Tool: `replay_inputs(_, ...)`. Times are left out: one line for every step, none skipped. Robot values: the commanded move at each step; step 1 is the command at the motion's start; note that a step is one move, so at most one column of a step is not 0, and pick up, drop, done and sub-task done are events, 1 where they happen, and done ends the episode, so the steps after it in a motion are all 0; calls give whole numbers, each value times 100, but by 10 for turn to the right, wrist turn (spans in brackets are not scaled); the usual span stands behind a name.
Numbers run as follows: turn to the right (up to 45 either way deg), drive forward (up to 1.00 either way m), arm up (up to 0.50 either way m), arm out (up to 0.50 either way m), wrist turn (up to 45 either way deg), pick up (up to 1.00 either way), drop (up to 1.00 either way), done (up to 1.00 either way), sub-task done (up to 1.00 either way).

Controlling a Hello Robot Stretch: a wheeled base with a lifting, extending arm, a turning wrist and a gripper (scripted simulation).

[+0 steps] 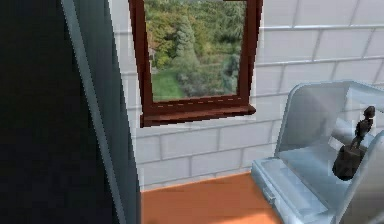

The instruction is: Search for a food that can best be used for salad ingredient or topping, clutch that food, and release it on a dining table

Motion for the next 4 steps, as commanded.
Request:
replay_inputs(0, 0, -10, 0, 0, 0, 0, 0, 0)
replay_inputs(0, 0, 0, 0, 0, 100, 0, 0, 0)
replay_inputs(0, 0, 10, 0, 0, 0, 0, 0, 0)
replay_inputs(0, 0, 0, 0, -450, 0, 0, 0, 0)
